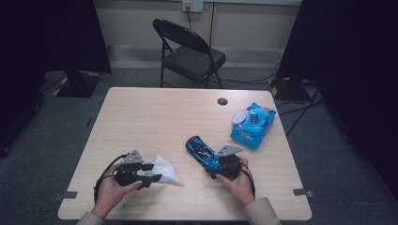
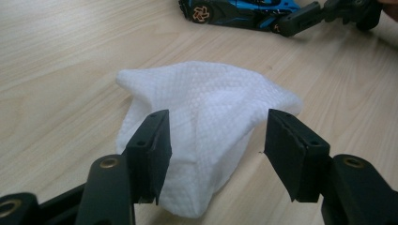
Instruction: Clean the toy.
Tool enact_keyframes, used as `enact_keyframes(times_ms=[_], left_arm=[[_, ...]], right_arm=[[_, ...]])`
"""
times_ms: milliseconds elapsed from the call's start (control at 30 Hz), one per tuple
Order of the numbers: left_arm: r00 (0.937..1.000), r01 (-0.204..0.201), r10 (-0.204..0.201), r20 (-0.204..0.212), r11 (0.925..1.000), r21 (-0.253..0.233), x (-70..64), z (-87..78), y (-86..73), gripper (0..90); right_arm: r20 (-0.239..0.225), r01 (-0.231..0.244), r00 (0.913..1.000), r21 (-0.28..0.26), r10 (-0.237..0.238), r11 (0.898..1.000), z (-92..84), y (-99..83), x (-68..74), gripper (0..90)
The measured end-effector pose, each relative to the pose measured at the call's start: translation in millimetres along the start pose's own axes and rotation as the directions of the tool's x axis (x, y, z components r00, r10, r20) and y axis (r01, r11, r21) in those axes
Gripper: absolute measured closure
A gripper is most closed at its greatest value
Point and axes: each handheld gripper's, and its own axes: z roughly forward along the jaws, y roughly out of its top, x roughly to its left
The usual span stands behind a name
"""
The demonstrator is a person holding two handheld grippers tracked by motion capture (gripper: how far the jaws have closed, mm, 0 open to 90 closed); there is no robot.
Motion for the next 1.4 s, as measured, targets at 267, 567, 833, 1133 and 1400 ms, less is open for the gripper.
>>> enact_keyframes(times_ms=[267,567,833,1133,1400], left_arm=[[0.9983,0.049,-0.047,-0.035,0.9971,0.059,5.6,13.6,-5.6,54.6],[0.9962,-0.022,0.028,-0.082,0.9976,0.065,6.2,16.1,-8.7,70.2],[0.9943,-0.044,0.052,-0.093,0.9946,0.094,2.5,14.9,-0.2,85.8],[0.9971,-0.075,0.075,-0.011,0.9962,-0.044,-19.5,31.5,46.8,86.0],[0.993,-0.113,0.115,0.027,0.9913,-0.068,-40.4,74.9,83.5,85.9]], right_arm=[[0.0,0.0,1.0,0.0,0.0,1.0,0.0,0.0,0.0,25.3],[0.0,0.0,1.0,0.0,0.0,1.0,0.0,0.0,0.0,25.3],[0.0,0.0,1.0,0.0,0.0,1.0,0.0,0.0,0.0,25.3],[-0.001,0.0,1.0,0.0,0.0,1.0,0.1,0.0,-0.1,25.4],[-0.001,0.0,1.0,-0.001,0.0,1.0,0.1,0.0,-0.2,25.4]])
